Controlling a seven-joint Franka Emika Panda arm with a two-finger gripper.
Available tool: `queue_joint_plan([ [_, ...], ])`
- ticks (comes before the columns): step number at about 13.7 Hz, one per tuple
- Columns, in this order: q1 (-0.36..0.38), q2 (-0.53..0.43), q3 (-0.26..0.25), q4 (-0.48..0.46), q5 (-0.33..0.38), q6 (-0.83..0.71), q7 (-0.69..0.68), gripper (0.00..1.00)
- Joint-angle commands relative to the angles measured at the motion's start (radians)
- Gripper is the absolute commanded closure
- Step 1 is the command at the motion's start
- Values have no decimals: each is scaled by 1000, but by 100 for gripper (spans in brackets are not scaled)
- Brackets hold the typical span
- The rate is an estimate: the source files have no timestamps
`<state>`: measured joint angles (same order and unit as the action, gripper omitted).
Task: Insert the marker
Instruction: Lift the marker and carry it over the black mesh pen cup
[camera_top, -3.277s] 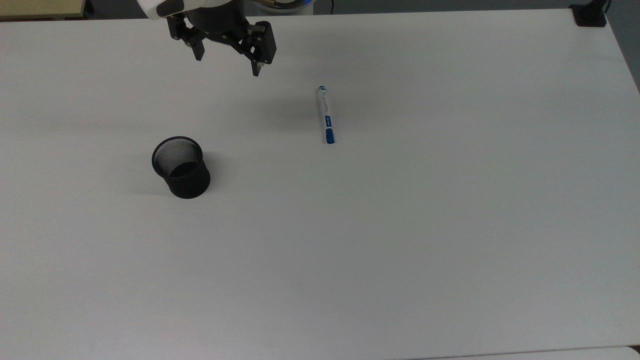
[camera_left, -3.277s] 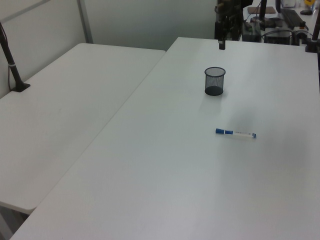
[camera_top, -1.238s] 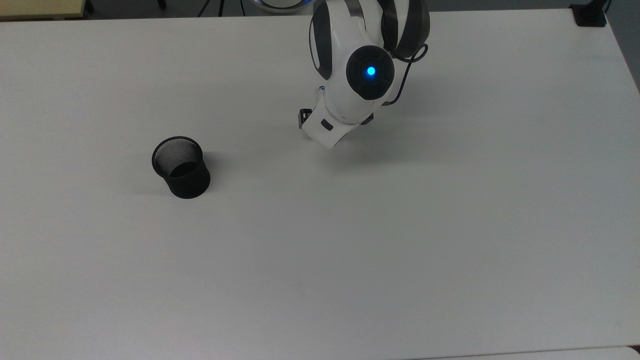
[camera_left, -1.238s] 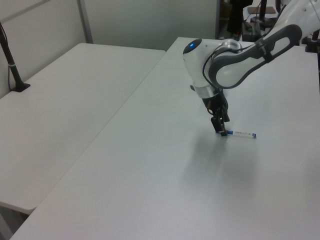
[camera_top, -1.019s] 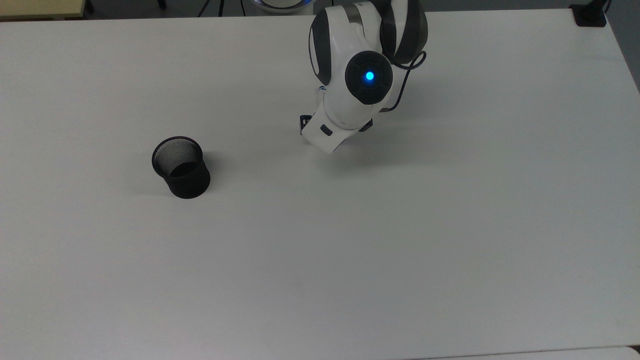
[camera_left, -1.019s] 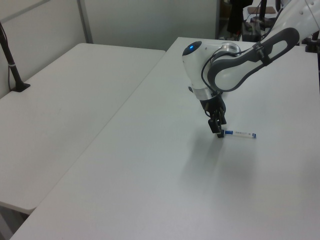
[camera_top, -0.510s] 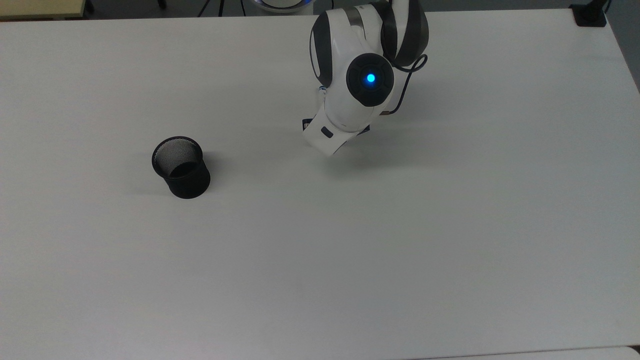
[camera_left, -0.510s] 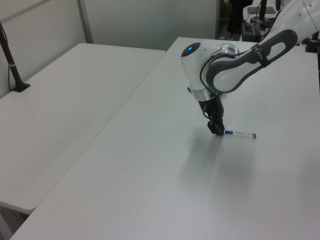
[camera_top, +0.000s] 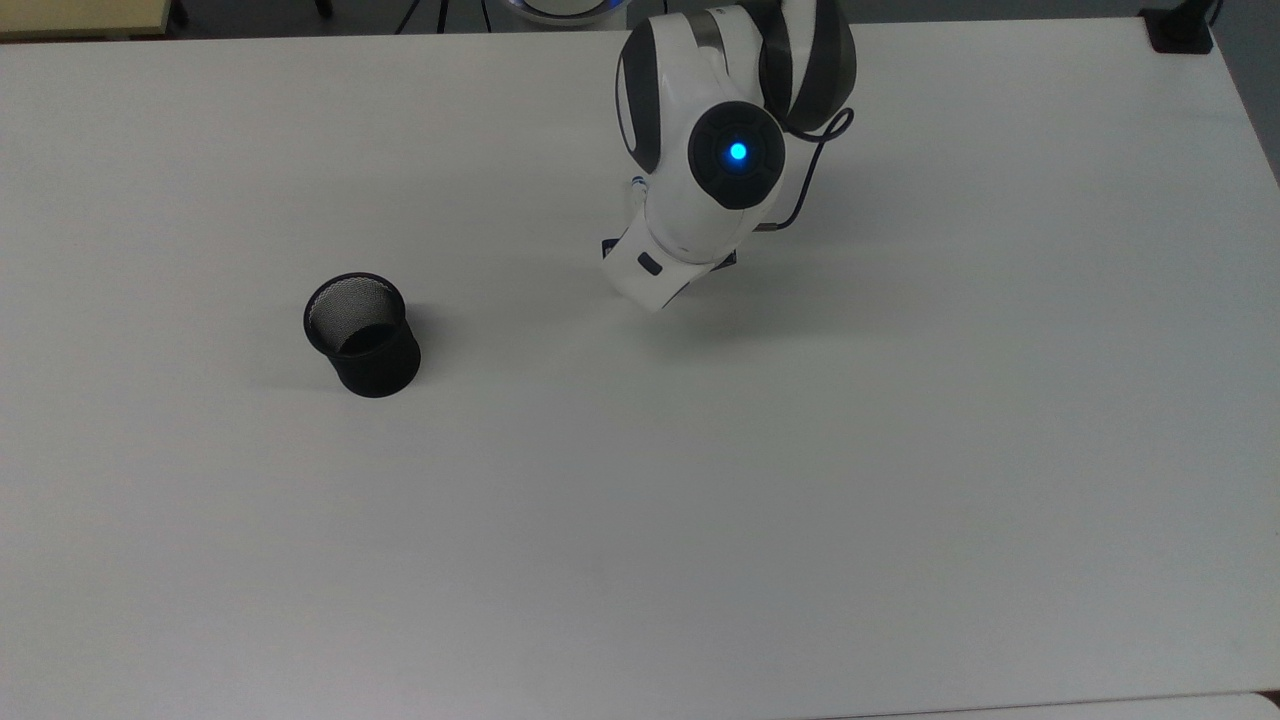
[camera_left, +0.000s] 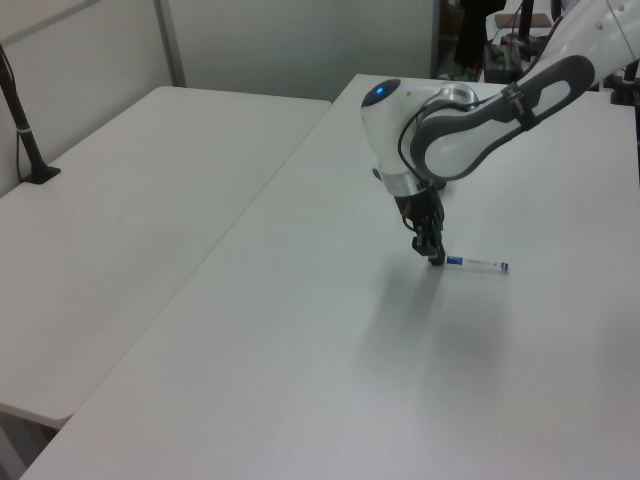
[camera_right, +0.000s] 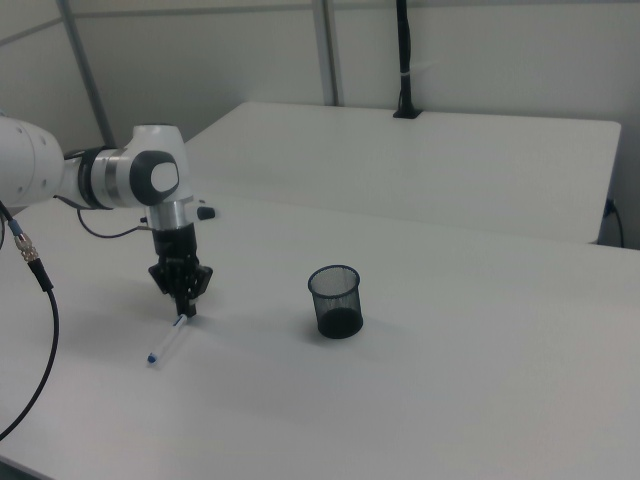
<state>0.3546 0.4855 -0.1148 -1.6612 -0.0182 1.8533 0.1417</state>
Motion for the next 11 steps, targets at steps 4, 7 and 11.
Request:
queue_joint_plan([
  [4, -166, -111, -16, 178, -9, -83, -60, 97],
  [7, -241, -171, -16, 186, -13, -71, -117, 97],
  [11, -334, -238, -16, 190, -2, 41, -143, 97],
])
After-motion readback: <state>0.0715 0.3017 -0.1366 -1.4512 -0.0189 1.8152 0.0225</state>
